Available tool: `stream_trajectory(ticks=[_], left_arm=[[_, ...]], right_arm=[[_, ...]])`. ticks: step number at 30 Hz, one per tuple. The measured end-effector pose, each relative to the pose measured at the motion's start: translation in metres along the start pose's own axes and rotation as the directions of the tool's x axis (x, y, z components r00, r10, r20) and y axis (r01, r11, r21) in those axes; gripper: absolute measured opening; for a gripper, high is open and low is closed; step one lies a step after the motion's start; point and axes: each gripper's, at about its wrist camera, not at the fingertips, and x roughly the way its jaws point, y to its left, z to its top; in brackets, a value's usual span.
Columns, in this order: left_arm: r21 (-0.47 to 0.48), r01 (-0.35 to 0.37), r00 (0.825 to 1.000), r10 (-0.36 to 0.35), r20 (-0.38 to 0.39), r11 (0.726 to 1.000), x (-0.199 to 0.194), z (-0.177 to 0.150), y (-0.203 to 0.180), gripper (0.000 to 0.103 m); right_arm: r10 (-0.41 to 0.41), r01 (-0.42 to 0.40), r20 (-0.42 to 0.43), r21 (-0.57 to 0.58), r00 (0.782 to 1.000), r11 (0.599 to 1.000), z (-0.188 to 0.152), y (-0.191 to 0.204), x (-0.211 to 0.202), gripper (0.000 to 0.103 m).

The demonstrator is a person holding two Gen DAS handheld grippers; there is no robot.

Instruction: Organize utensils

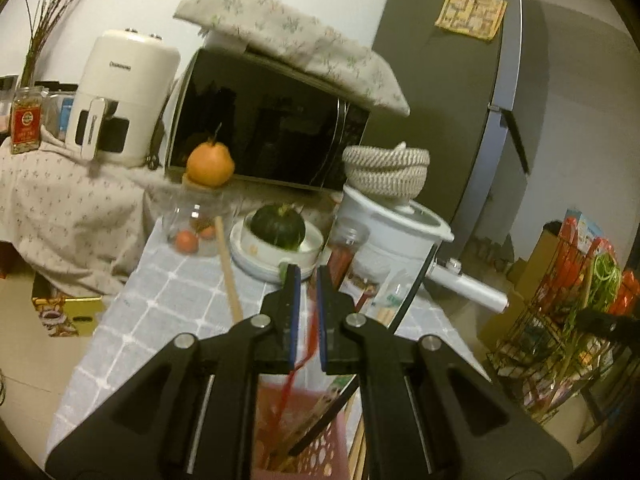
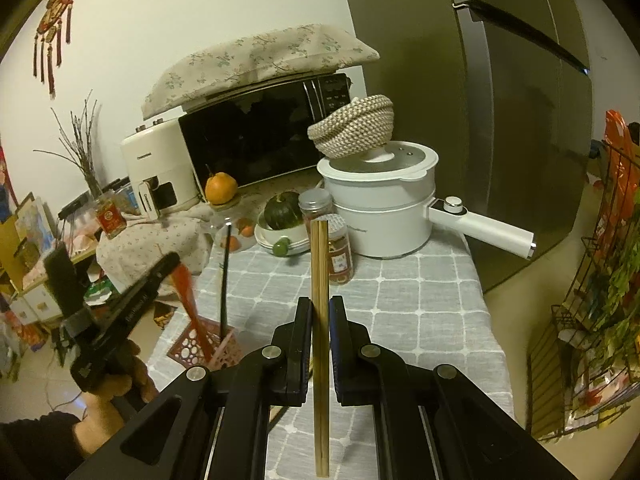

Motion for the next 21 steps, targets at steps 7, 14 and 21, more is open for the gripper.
stream_trajectory(ticks=[7, 14, 21], left_arm=[[0.022, -0.05, 0.992, 0.052, -0.112, 0.998, -0.015, 0.001, -0.004, 0.044], [0.032, -0.083, 0.937, 0.089, -0.338, 0.996, -0.034, 0.0, 0.007, 0.076], [0.083, -0.123, 0.816, 0.149, -0.559, 0.989, -0.034, -0.013, 0.029, 0.082]], right_arm=[[0.042, -0.042, 0.04, -0.009, 0.998, 0.999, 0.006, 0.02, -0.011, 0.009], [0.095, -0.095, 0.11, -0.01, 0.989, 0.995, 0.023, 0.047, -0.023, 0.009], [0.139, -0.143, 0.186, 0.009, 0.973, 0.99, 0.035, 0.071, -0.023, 0.009]])
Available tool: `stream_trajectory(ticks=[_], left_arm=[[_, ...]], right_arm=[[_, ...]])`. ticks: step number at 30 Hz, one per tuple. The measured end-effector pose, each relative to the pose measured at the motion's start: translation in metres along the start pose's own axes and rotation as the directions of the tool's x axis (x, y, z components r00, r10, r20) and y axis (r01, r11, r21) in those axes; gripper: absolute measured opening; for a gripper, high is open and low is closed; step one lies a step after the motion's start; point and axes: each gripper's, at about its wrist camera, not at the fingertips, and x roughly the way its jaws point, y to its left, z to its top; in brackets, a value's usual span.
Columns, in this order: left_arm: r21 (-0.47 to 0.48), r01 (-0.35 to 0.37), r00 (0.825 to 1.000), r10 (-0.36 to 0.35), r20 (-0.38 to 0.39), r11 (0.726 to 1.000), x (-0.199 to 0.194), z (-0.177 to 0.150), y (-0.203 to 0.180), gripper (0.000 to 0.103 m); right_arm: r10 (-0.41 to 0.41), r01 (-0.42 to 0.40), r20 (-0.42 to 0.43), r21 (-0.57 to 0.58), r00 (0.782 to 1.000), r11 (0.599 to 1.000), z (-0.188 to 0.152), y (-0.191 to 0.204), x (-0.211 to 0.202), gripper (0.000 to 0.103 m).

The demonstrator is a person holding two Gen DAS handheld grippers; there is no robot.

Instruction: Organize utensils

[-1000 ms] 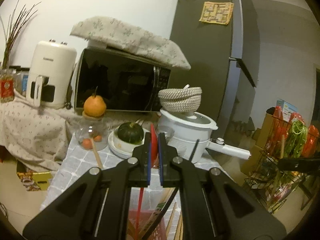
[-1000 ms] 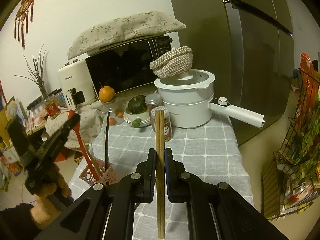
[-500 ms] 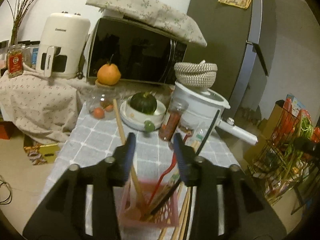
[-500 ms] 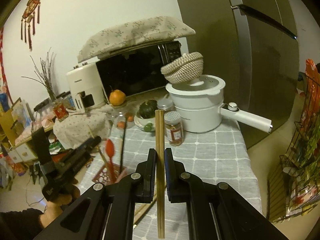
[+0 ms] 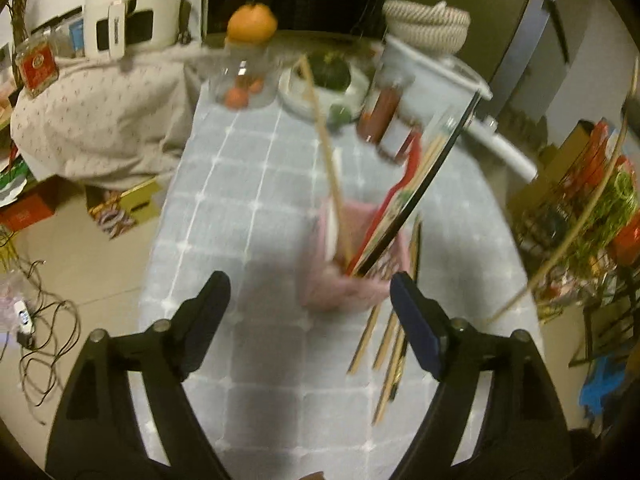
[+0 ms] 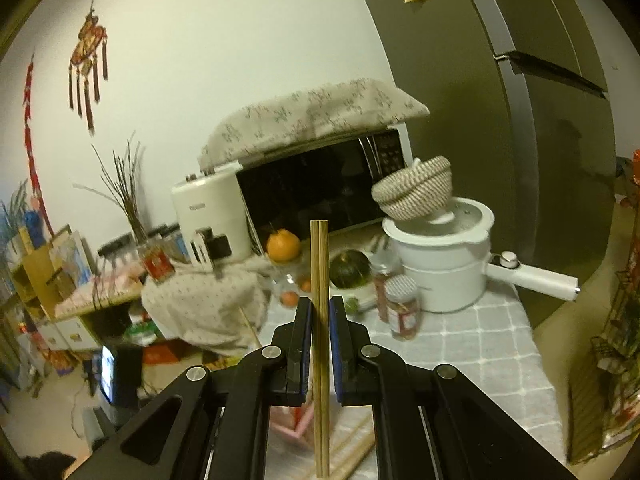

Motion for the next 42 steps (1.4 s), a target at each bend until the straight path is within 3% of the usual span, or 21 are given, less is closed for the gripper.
stream_trajectory(ticks=[10, 16, 22, 32, 37, 42], left_arm=[[0.044, 0.016, 0.995, -0.011, -0.103, 0.999, 0.006, -0.004, 0.004, 0.082], [0.056, -0.006, 0.996, 0.012, -0.092, 0.998, 0.002, -0.002, 0.009, 0.082], [0.048, -0.002, 0.996, 0.006, -0.089, 0.999, 0.0, -0.002, 0.013, 0.083], [0.049, 0.0, 0.997, 0.004, -0.073, 0.999, -0.001, -0.003, 0.01, 0.083], [0.052, -0.002, 0.997, 0.006, -0.072, 0.999, -0.001, -0.003, 0.009, 0.083], [0.036, 0.007, 0.998, -0.004, -0.069, 0.999, 0.0, -0.005, 0.009, 0.083]], right_arm=[[0.019, -0.022, 0.099, 0.024, 0.995, 0.999, 0.001, 0.024, 0.03, 0.009], [-0.026, 0.029, 0.107, -0.019, 0.994, 0.999, -0.015, 0.034, 0.056, 0.009], [-0.051, 0.054, 0.075, -0.04, 0.996, 0.998, -0.037, 0.036, 0.074, 0.009], [-0.033, 0.034, -0.018, 0.029, 0.999, 0.999, -0.057, 0.021, 0.089, 0.01], [-0.022, 0.023, -0.03, 0.047, 0.999, 0.999, -0.05, 0.011, 0.078, 0.037], [-0.047, 0.048, -0.029, 0.023, 0.998, 0.999, -0.041, 0.002, 0.06, 0.054]])
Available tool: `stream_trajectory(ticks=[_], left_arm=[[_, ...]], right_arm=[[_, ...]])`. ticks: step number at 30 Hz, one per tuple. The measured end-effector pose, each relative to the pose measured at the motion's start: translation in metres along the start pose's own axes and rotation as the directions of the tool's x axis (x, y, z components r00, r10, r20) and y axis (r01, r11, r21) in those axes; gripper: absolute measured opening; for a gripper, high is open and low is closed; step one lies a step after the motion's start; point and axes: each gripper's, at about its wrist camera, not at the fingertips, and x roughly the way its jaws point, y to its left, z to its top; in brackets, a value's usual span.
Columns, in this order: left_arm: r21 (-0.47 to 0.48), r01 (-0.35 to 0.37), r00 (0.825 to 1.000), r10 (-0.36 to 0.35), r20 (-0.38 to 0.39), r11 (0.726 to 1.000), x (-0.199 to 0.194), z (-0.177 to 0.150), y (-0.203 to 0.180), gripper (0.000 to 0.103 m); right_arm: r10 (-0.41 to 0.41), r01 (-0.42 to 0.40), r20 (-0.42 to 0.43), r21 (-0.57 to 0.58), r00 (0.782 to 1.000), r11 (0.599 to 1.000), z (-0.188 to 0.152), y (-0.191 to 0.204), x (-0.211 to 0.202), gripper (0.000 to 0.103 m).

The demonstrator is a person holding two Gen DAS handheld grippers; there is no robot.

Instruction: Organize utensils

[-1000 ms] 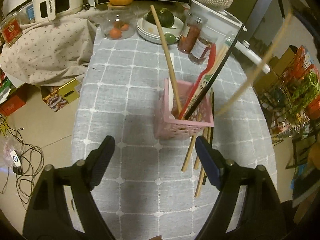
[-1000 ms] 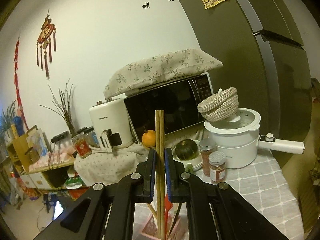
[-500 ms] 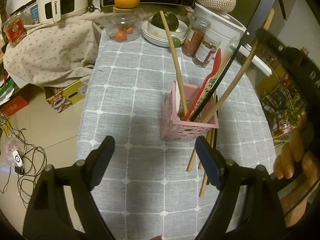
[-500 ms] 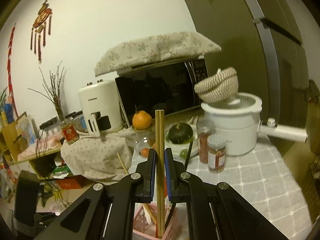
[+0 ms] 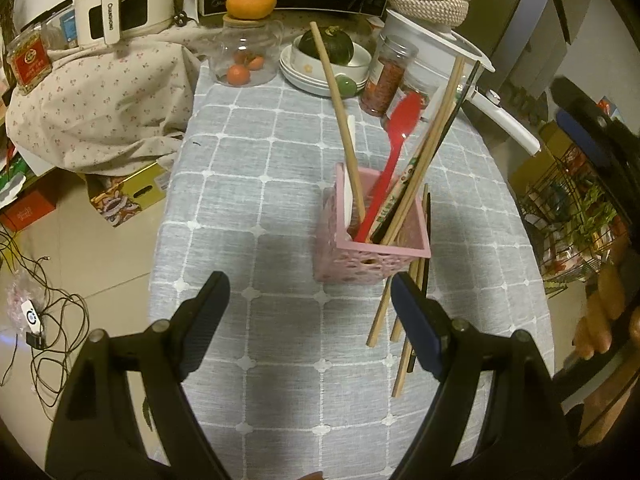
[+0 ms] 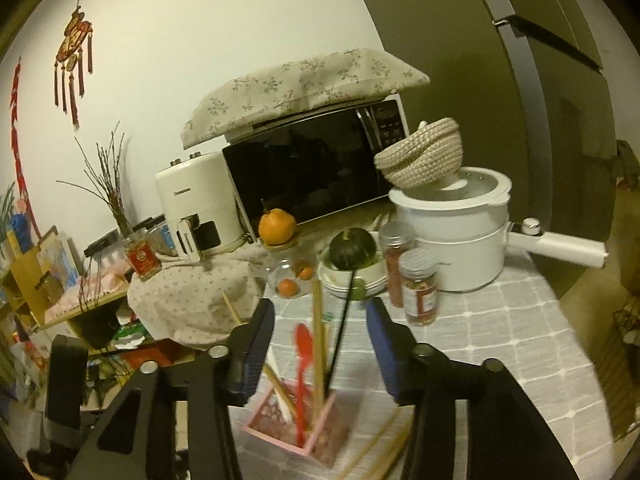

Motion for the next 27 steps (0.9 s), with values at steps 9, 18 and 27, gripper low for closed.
stream_trajectory(ticks=[9, 18, 27], left_arm=[[0.0, -0.002, 1.0, 0.002, 0.005, 1.0, 0.005, -0.004, -0.001, 0.084], [0.027, -0.024, 1.0, 0.024, -0.016, 0.999, 0.021, -0.01, -0.008, 0.084], [0.028, -0.029, 0.999, 0.031, -0.04, 0.999, 0.028, -0.013, -0.007, 0.085]], right_arm=[[-0.106, 0.103, -0.12, -0.03, 0.987, 0.994, -0.013, -0.044, -0.009, 0.07], [-0.169, 0.163, -0.328, -0.047, 0.93, 0.986, -0.07, -0.074, 0.03, 0.077], [-0.19, 0.205, -0.55, -0.034, 0.813, 0.978, -0.123, -0.101, 0.091, 0.077]])
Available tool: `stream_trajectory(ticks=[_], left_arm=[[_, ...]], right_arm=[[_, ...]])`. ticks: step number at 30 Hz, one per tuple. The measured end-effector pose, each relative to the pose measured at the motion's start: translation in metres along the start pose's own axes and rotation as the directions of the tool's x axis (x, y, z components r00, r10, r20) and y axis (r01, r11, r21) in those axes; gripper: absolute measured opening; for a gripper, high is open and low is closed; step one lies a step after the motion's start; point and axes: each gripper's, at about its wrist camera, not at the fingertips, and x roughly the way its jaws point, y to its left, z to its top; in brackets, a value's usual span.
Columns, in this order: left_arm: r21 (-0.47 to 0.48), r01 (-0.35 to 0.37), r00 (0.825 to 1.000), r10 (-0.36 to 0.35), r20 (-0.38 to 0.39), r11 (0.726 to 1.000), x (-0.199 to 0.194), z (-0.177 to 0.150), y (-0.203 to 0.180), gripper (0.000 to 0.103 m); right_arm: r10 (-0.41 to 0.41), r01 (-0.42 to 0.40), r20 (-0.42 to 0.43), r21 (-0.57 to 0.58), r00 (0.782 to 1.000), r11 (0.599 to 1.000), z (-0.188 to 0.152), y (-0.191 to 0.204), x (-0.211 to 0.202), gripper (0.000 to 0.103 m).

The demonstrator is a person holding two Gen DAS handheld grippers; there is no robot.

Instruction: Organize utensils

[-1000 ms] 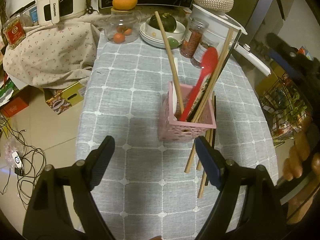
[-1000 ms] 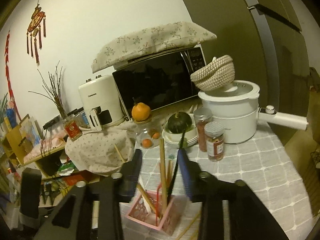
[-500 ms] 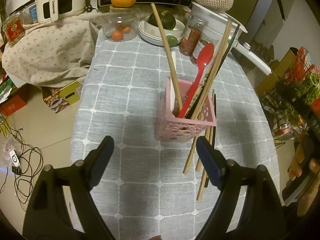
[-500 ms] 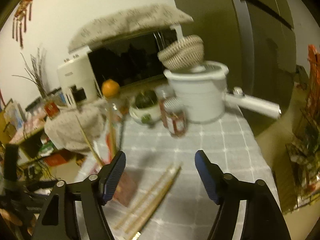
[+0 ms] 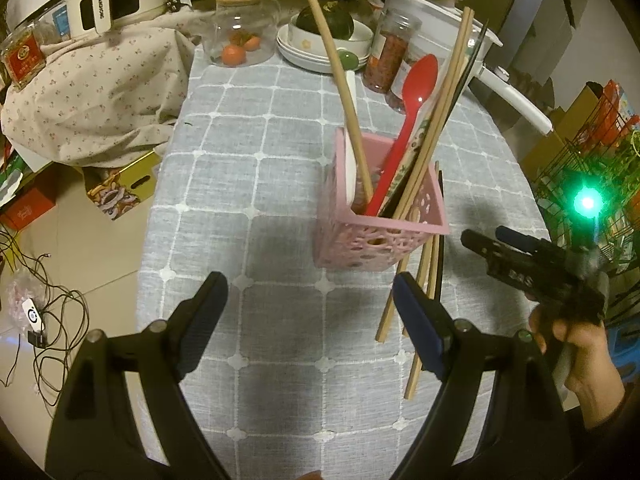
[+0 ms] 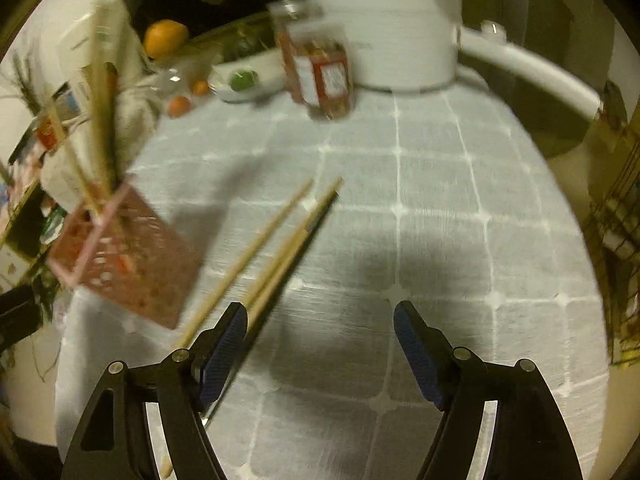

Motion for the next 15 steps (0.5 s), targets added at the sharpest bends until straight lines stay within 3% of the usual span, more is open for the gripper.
stream_trajectory(ticks=[6, 15], left_arm=[[0.008, 0.005, 1.0, -0.005, -0.016, 1.0, 0.004, 0.0, -0.002, 0.085], [0.016, 0.014, 1.0, -0.014, -0.026, 1.0, 0.007, 0.002, -0.008, 0.085]], right_arm=[[-0.032, 0.033, -0.034, 0.034, 0.999, 0.999, 0.006, -0.013, 0.018, 0.077], [-0.052, 0.052, -0.035, -0.009, 0.998, 0.999, 0.011, -0.003, 0.027, 0.077]])
